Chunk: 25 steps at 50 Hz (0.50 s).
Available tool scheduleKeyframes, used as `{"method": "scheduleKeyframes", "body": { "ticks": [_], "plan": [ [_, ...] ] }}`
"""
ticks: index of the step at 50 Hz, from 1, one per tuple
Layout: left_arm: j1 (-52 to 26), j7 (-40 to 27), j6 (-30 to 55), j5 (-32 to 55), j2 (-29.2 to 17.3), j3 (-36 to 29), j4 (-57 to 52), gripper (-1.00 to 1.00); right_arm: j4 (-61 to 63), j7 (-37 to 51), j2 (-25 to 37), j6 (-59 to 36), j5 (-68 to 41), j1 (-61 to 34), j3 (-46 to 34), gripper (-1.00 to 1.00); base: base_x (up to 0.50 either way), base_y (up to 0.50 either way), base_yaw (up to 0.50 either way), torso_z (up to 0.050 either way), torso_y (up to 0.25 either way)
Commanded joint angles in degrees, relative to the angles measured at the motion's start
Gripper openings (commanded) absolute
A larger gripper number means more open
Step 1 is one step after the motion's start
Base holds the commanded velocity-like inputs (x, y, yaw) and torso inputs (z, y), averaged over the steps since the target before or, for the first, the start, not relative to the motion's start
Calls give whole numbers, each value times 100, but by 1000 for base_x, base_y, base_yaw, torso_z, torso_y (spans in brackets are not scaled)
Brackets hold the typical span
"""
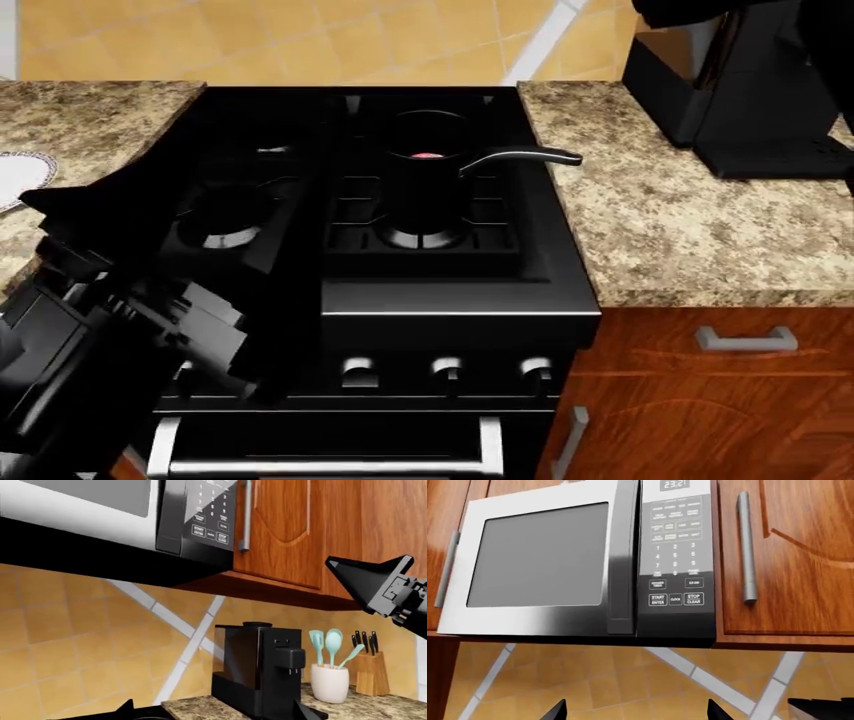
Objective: Frozen meat rests on a plate on the counter. Retrieve the meat and place it in a pot on a burner. Then turn the burner on.
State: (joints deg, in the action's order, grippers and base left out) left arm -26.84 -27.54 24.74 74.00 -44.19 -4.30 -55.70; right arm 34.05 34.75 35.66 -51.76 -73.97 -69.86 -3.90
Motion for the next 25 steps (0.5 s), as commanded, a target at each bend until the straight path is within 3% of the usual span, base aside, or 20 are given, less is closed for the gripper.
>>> {"method": "scheduleKeyframes", "body": {
  "ticks": [1, 12, 25],
  "plan": [
    [587, 417, -358, -210, -45, 192, -171, 100, 25, 29, -104, 69, 76, 50, -70, 100, 0, 0, 0, 0, 0],
    [1137, 593, -369, -978, 381, -144, 160, 100, 88, 215, -182, 226, 157, 285, 20, 100, 0, 0, 0, -45, 0],
    [1678, 862, -777, -1405, 765, -177, 454, 100, 234, 197, -802, 987, 1636, 1009, -503, 100, 0, 0, 0, -50, 0]
  ]
}}
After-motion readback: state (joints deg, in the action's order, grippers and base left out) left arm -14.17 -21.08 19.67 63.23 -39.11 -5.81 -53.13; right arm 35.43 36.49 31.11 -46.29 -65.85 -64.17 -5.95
